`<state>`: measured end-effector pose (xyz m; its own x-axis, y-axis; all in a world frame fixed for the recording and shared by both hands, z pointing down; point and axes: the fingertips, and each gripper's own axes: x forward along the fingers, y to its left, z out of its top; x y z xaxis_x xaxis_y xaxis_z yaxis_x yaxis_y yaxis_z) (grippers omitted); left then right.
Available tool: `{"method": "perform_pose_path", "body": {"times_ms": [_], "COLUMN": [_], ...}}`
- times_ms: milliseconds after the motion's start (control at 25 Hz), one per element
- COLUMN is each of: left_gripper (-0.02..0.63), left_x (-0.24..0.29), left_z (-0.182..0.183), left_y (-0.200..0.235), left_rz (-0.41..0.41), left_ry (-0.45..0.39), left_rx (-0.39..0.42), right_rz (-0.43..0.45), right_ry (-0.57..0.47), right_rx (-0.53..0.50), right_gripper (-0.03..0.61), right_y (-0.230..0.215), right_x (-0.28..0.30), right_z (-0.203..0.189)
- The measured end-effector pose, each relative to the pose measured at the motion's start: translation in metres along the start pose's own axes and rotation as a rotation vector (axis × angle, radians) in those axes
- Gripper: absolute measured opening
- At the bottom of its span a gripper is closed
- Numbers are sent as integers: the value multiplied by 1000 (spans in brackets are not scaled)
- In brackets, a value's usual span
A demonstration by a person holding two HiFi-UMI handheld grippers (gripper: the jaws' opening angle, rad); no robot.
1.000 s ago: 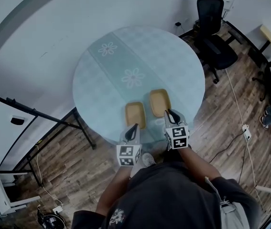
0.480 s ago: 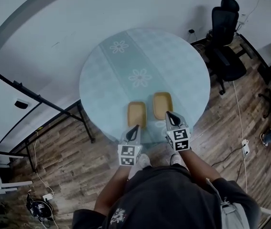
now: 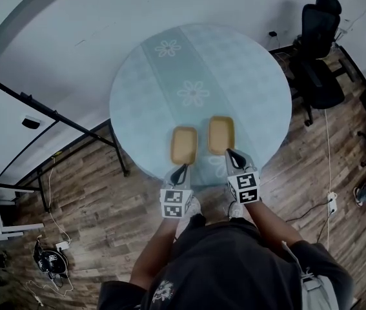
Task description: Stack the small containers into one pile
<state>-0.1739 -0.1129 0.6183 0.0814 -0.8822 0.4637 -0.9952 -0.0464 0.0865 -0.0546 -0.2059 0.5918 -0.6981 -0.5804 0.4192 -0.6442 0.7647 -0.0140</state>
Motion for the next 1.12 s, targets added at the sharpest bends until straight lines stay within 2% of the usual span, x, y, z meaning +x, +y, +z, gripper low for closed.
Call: {"method": "perform_pose_path", "body": {"times_ms": [120,320,480,600,760,1120], "left_gripper": [18,247,392,490,586,600], "left_x": [3,10,19,28,43,65], "left_z": [-5,-14,-24,-31,-48,-69], "left_y": [9,21,28,31,37,51], "left_rz": [53,141,176,179,167,174], "left_ry": [10,41,55,58,102,180], "left_rx": [-21,-48,-71,-78,-113,-163], "right_rz": [22,57,92,116,142,169], "right_ry": [8,28,43,50,66,108], "right_rx": [-5,-18,-22,-31,-40,-48], "right_gripper": [2,2,2,2,2,2], "right_y": [-3,-8,-3,1,5,4], "right_x": [3,11,20,22,23,25], "right_z": [-3,-10,-13,-17,-22,-37]}}
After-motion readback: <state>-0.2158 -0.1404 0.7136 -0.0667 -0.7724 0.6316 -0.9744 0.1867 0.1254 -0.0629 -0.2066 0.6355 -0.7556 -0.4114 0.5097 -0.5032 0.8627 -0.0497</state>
